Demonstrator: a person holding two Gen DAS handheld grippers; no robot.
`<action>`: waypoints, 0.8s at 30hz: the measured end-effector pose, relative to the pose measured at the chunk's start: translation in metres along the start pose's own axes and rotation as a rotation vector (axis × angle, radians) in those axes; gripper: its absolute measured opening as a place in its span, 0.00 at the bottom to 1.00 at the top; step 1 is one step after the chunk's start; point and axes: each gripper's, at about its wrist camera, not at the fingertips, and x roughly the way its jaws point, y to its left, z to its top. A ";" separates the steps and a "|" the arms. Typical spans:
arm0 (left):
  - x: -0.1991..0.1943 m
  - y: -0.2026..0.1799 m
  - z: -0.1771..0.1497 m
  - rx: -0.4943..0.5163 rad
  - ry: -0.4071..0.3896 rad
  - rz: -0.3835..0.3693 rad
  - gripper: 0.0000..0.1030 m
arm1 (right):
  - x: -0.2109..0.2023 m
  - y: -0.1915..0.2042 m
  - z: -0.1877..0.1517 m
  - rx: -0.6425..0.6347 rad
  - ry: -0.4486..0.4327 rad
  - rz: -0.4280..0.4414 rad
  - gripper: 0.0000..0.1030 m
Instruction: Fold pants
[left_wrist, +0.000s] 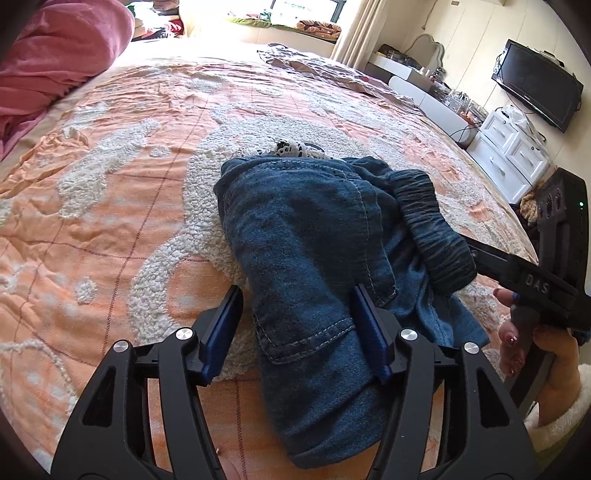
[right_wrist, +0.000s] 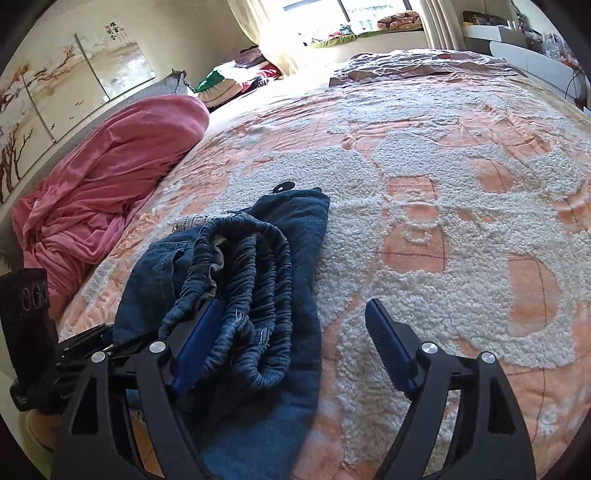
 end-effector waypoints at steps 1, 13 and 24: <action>-0.001 0.000 -0.001 -0.001 -0.001 0.003 0.53 | -0.003 0.001 -0.002 -0.007 -0.007 -0.006 0.80; -0.029 -0.008 -0.011 0.002 -0.050 0.042 0.62 | -0.042 0.005 -0.023 -0.014 -0.067 -0.035 0.88; -0.061 -0.015 -0.034 -0.034 -0.086 0.063 0.77 | -0.070 0.015 -0.038 -0.059 -0.102 -0.086 0.92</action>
